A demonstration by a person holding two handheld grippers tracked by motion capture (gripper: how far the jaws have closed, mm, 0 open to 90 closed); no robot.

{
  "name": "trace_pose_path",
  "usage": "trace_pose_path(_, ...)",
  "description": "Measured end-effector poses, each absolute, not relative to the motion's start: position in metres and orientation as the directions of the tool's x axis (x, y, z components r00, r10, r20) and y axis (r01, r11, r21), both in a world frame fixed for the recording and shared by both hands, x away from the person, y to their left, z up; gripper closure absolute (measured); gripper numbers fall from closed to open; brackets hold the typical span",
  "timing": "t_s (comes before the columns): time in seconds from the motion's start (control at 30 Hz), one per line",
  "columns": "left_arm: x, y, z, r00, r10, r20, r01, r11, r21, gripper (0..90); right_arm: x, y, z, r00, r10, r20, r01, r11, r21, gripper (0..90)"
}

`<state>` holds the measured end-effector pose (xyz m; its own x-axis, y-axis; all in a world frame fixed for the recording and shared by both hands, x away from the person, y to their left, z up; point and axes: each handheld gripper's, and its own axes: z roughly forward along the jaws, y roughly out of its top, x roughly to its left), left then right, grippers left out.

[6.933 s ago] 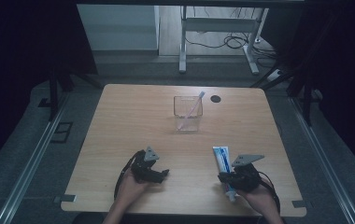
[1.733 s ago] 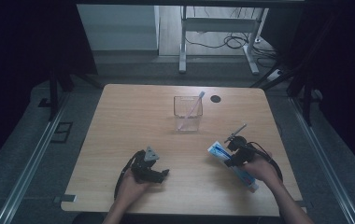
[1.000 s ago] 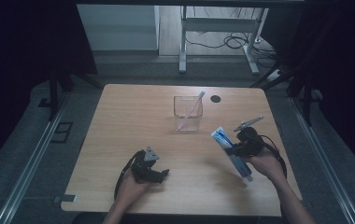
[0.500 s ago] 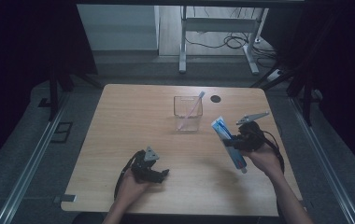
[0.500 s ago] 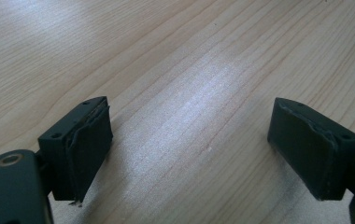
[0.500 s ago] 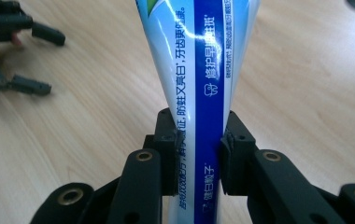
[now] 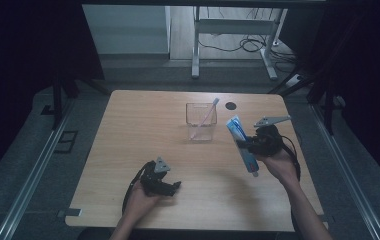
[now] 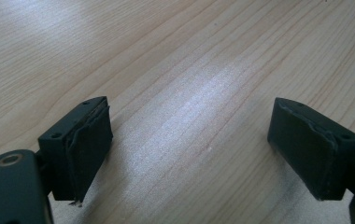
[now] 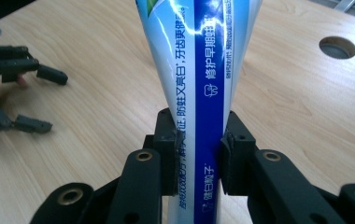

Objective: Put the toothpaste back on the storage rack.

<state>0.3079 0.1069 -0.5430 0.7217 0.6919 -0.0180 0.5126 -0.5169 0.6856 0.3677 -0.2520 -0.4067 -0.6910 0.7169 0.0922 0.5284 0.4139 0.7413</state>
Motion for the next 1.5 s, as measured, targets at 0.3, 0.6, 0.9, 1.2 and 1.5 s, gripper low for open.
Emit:
trace_pose_path(0.3,0.308,0.107,-0.543,0.721,0.693,-0.02,0.514,-0.515,0.686,13.8,0.375,-0.247,-0.401,-0.682,0.725,0.097,0.504,0.37,0.78,71.8)
trace_pose_path(0.6,0.308,0.107,-0.543,0.723,0.691,-0.019,0.512,-0.517,0.686,13.7,0.384,-0.239,-0.395,-0.684,0.723,0.1,0.468,0.33,0.82,71.8)
trace_pose_path(0.9,0.308,0.107,-0.543,0.722,0.692,-0.02,0.513,-0.516,0.686,13.7,0.395,-0.227,-0.385,-0.682,0.726,0.087,0.43,0.302,0.851,71.8)
trace_pose_path(1.2,0.308,0.107,-0.543,0.722,0.692,-0.02,0.513,-0.516,0.686,13.7,0.406,-0.216,-0.379,-0.681,0.727,0.091,0.416,0.281,0.865,71.9)
trace_pose_path(1.5,0.308,0.107,-0.543,0.72,0.693,-0.021,0.514,-0.514,0.686,13.7,0.418,-0.209,-0.382,-0.682,0.721,0.122,0.416,0.245,0.876,71.9)
